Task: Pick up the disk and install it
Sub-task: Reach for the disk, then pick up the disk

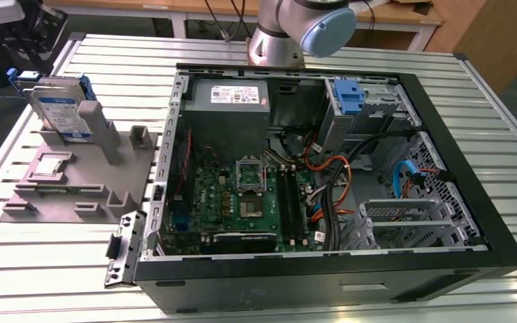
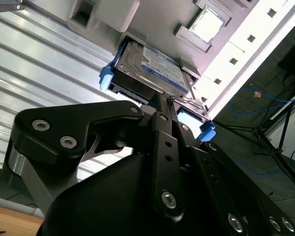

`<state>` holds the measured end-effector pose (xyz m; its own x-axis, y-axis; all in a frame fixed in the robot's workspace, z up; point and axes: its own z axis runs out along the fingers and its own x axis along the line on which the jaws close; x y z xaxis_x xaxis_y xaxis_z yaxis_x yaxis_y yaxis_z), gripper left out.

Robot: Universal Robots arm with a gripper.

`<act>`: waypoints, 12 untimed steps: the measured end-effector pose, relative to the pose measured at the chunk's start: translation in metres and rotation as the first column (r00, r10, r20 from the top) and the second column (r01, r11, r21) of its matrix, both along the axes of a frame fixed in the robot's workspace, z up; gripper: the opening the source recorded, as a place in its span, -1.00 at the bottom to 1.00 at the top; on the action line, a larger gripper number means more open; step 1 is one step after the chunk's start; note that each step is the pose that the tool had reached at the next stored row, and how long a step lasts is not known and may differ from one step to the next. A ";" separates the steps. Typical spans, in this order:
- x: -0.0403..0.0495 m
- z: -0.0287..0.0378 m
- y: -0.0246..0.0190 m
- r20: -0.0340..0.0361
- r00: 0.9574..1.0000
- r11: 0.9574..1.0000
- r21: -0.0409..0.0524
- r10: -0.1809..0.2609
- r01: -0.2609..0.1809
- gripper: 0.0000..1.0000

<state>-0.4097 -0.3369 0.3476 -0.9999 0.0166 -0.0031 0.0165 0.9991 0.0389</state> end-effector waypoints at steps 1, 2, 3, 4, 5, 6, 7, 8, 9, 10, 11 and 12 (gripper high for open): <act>-0.0004 -0.0005 -0.0006 0.000 1.000 1.000 0.000 0.000 0.000 -0.80; -0.0008 -0.0010 -0.0012 0.000 1.000 1.000 0.000 0.000 0.000 -0.80; -0.0012 -0.0013 -0.0014 0.000 1.000 1.000 0.000 0.000 0.000 -0.80; -0.0012 -0.0013 -0.0014 0.000 1.000 1.000 0.000 0.000 0.000 -0.80; -0.0012 -0.0013 -0.0014 0.000 1.000 1.000 0.000 0.000 0.000 -0.80; -0.0012 -0.0013 -0.0014 0.000 1.000 1.000 0.000 0.000 0.000 -0.80; -0.0012 -0.0012 -0.0015 0.000 1.000 1.000 0.000 0.000 0.000 -0.80; -0.0012 -0.0013 -0.0014 0.000 1.000 1.000 0.000 0.000 0.000 -0.80; -0.0012 -0.0013 -0.0014 0.000 1.000 1.000 0.000 0.000 0.000 -0.80; -0.0012 -0.0013 -0.0015 0.000 1.000 1.000 0.000 0.000 0.000 -0.80; -0.0012 -0.0013 -0.0014 0.000 1.000 1.000 0.000 0.000 0.000 -0.80; -0.0012 -0.0013 -0.0015 0.000 1.000 1.000 0.000 0.000 0.000 -0.80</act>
